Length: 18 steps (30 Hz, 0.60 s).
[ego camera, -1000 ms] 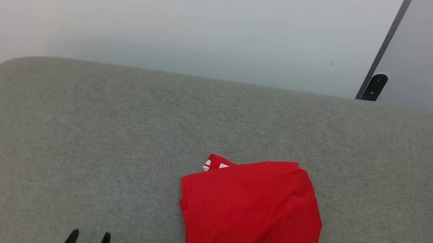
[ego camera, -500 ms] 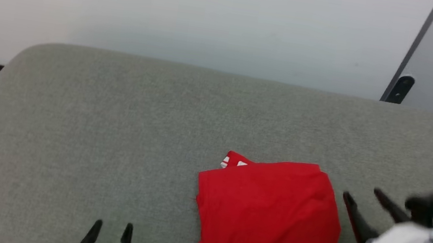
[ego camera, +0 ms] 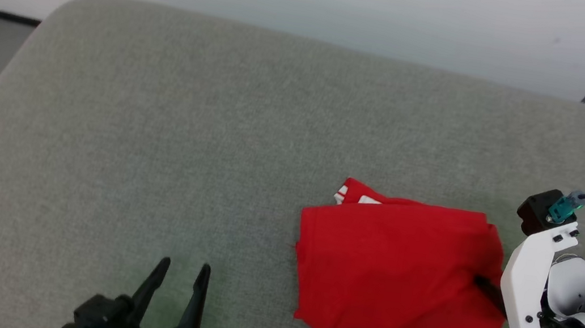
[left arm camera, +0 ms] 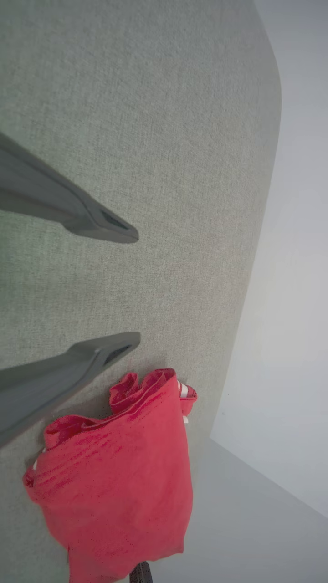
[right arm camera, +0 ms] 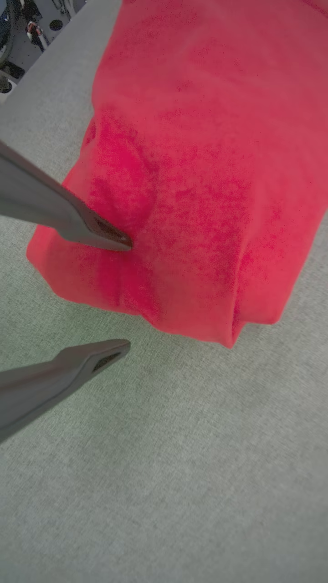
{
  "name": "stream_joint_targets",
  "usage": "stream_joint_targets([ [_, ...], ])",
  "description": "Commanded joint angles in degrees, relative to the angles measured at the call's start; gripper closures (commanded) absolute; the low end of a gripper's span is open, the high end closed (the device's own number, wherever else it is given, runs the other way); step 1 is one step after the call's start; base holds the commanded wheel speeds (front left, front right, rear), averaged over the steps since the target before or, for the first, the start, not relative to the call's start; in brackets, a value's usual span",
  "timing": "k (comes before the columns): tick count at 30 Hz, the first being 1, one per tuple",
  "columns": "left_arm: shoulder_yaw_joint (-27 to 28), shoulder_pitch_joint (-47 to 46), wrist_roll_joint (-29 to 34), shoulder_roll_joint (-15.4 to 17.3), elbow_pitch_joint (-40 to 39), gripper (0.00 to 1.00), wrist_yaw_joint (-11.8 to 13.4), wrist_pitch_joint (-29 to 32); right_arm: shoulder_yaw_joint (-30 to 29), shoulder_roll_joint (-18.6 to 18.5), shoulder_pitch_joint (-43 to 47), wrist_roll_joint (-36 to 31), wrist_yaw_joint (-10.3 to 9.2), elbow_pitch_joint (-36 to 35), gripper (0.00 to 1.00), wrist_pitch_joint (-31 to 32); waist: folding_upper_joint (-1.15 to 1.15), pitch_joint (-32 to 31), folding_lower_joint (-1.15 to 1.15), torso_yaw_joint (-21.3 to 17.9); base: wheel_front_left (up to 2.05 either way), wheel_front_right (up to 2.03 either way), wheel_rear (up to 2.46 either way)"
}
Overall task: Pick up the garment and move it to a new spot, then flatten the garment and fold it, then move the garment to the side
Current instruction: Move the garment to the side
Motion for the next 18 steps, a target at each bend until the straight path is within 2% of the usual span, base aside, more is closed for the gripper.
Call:
stream_joint_targets([
  [1, 0.2, -1.3, 0.4, -0.3, -0.2, 0.00, -0.3, -0.3, 0.8, -0.9, -0.7, 0.5, -0.07, 0.4, 0.00, 1.0, 0.00, 3.0, 0.00, 2.0, 0.00, 0.00, 0.00],
  [8, 0.0, -3.9, 0.5, -1.6, 0.3, 0.00, -1.1, -0.2, 3.2, -1.3, -2.0, 1.6, -0.07, 5.1, 0.00, 2.5, 0.00, 6.8, 0.00, 2.5, 0.00, 0.00, 0.00],
  [14, -0.4, -5.6, 0.8, -2.4, 1.3, 0.00, -1.6, -0.2, 6.8, 0.3, -2.1, 1.9, -0.12, 10.0, 0.00, -0.7, 0.00, 7.8, 0.00, 2.7, 0.00, 0.00, 0.00],
  [15, -0.3, -5.8, 0.8, -2.4, 1.4, 0.00, -1.7, -0.2, 7.4, 0.5, -2.1, 2.2, -0.11, 10.5, 0.36, -1.4, 0.00, 7.8, 0.00, 2.7, 0.00, 0.00, 0.00],
  [16, -0.3, -5.9, 0.9, -2.5, 1.4, 0.00, -1.8, -0.2, 7.9, 0.6, -2.2, 2.4, -0.11, 10.7, 0.62, -2.2, 0.00, 7.8, 0.00, 2.6, 0.00, 0.00, 0.00],
  [17, -0.2, -6.0, 0.9, -2.5, 1.5, 0.00, -1.9, -0.2, 8.4, 0.6, -2.4, 2.6, -0.11, 10.9, 0.98, -3.0, 0.00, 7.9, 0.00, 2.6, 0.00, 0.00, 0.00],
  [18, -0.2, -6.0, 0.9, -2.6, 1.6, 0.00, -1.9, -0.2, 8.8, 0.5, -2.6, 2.8, -0.10, 11.2, 1.00, -3.7, 0.00, 7.9, 0.00, 2.5, 0.00, 0.00, 0.00],
])
